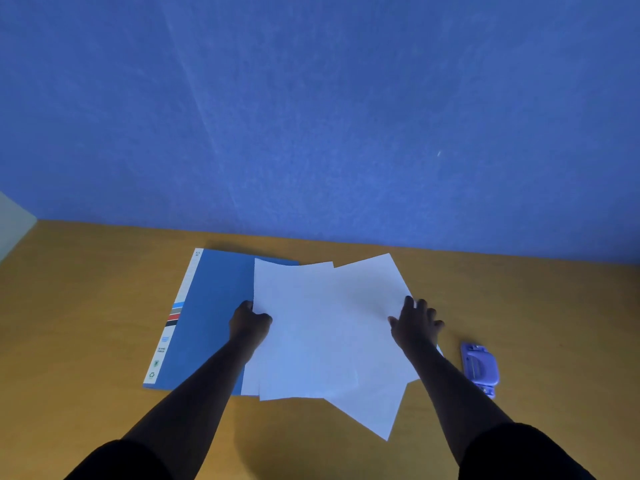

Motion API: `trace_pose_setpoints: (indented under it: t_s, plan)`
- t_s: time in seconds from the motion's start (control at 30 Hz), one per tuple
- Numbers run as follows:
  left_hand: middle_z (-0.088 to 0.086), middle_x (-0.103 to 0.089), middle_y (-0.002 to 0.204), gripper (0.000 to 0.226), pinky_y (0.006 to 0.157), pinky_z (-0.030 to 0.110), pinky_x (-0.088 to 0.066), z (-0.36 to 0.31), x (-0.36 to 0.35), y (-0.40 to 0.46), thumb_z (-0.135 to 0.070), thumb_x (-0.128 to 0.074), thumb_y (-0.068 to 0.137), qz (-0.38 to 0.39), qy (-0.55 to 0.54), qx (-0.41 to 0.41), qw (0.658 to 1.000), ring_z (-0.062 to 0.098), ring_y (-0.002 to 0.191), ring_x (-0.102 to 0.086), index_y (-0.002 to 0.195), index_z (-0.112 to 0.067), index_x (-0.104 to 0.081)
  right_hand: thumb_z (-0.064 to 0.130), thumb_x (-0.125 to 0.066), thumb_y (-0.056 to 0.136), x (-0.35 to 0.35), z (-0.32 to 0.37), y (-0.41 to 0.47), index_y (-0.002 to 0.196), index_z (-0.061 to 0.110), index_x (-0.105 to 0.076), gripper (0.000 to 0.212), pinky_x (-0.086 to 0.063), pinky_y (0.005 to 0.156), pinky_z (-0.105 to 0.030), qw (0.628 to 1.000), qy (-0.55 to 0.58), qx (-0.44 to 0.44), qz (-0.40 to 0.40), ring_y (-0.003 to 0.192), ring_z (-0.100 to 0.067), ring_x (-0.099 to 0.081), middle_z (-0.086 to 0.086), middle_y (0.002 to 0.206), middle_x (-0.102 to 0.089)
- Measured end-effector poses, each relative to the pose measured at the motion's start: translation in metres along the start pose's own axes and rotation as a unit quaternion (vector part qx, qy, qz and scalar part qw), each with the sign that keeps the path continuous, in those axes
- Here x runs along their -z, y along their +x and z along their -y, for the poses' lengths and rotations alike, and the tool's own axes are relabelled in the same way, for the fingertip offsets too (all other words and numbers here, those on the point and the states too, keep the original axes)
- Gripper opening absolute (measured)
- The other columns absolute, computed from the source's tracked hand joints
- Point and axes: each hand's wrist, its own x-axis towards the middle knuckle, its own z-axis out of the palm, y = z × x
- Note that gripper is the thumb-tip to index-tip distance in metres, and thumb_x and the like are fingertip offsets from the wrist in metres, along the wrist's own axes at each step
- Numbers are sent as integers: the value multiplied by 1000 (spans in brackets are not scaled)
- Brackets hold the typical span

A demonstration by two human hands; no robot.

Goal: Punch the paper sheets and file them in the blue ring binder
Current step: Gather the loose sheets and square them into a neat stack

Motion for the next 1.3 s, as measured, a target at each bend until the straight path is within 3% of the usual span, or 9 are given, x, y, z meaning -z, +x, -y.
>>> trace_pose_setpoints:
  t_s: [0.13,0.23,0.43,0.57,0.77,0.87,0.97,1.17,1.3]
  plan:
    - [2,-63,95,13,51,22,-41,-1,-7,2,-8,-61,85,-12,8,-23,1000,22,83,-59,95,-14,-58,53,-69,80,6,-18,20,136,11,-36,77,-37,99,-53,992,80,-80,53,128,-36,-38,-13,138,-38]
    - [0,-61,92,10,53,22,-41,-2,-12,2,-8,-58,87,-17,3,-27,999,22,84,-58,94,-15,-58,48,-75,77,5,-24,28,132,7,-38,78,-37,99,-52,984,135,-101,63,125,-36,-44,-15,134,-45]
    - [2,-65,89,8,51,21,-40,-3,-15,5,-10,-54,88,-16,3,-26,1000,20,79,-59,90,-15,-60,33,-71,83,3,-26,32,119,17,-63,40,-41,89,-40,978,175,-88,72,117,-30,-52,-7,123,-60]
    - [1,-63,87,9,50,22,-41,-1,-11,5,-9,-53,87,-7,12,-34,999,18,77,-58,92,-15,-59,31,-76,81,7,-18,19,127,12,-50,56,-45,87,-49,980,155,-121,29,120,-35,-44,-14,130,-45]
    - [3,-61,82,7,47,21,-38,2,-2,7,-8,-50,85,-1,26,-45,999,17,69,-56,85,-12,-56,26,-82,75,4,-20,17,127,2,-44,68,-50,85,-45,968,206,-140,25,112,-41,-55,-20,126,-49]
    - [0,-58,78,12,47,21,-35,1,3,6,-8,-50,86,2,32,-53,998,15,67,-53,77,-16,-52,17,-72,75,8,-23,12,115,5,-55,45,-54,72,-37,957,261,-127,4,99,-36,-63,-16,111,-66]
    - [2,-63,87,12,48,22,-39,2,8,7,-8,-48,85,17,33,-59,998,15,71,-57,89,-12,-58,16,-58,80,23,-20,3,105,11,-62,26,-54,75,-35,949,299,-95,-33,94,-35,-64,-12,102,-71]
    - [-2,-57,92,24,54,24,-44,0,21,0,-7,-41,87,60,27,-81,995,14,76,-55,105,-20,-50,12,-54,90,72,-1,-20,120,13,-57,31,-46,81,-33,934,344,-2,-91,103,-35,-62,-11,112,-69]
    - [-5,-58,98,34,54,23,-43,3,30,-2,-6,-40,87,71,-8,-89,993,15,82,-56,114,-25,-50,11,-57,90,97,10,-34,116,12,-59,26,-44,76,-30,912,394,19,-111,94,-31,-62,-10,104,-69]
